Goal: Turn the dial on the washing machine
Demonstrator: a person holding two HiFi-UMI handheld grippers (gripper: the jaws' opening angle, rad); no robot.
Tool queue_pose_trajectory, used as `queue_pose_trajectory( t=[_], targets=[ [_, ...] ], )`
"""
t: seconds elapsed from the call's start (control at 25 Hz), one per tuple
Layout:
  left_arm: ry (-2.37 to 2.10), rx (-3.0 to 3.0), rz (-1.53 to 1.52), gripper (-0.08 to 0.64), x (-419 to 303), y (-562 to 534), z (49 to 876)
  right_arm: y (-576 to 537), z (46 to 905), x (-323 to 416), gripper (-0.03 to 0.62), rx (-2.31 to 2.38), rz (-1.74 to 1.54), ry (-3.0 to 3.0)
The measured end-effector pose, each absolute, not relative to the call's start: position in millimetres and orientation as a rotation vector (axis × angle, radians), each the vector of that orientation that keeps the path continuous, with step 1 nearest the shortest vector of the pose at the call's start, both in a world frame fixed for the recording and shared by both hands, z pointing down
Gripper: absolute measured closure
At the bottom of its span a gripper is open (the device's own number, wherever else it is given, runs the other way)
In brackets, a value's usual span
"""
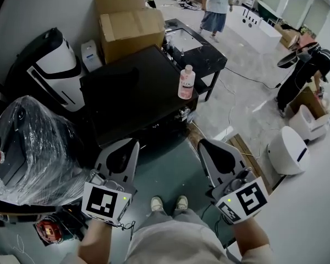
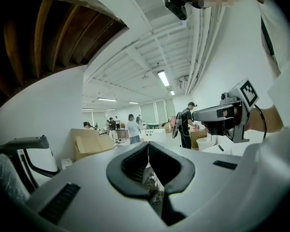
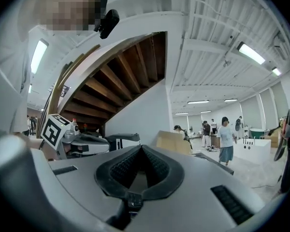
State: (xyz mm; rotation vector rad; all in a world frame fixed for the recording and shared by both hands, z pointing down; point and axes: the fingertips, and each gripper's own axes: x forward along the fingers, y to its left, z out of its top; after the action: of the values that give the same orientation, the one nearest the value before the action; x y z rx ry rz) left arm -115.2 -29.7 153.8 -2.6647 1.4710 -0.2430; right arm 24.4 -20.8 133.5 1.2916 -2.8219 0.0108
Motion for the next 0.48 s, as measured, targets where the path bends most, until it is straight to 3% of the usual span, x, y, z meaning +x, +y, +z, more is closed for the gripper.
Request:
queue_pose_trajectory(
  t=[0.48],
  targets=[
    [1.465, -2.62, -0.249, 0.54, -122.2, -15.3, 145.6, -10.9, 121.9, 26.3, 0.565, 1.29, -0.009, -2.824]
  ],
)
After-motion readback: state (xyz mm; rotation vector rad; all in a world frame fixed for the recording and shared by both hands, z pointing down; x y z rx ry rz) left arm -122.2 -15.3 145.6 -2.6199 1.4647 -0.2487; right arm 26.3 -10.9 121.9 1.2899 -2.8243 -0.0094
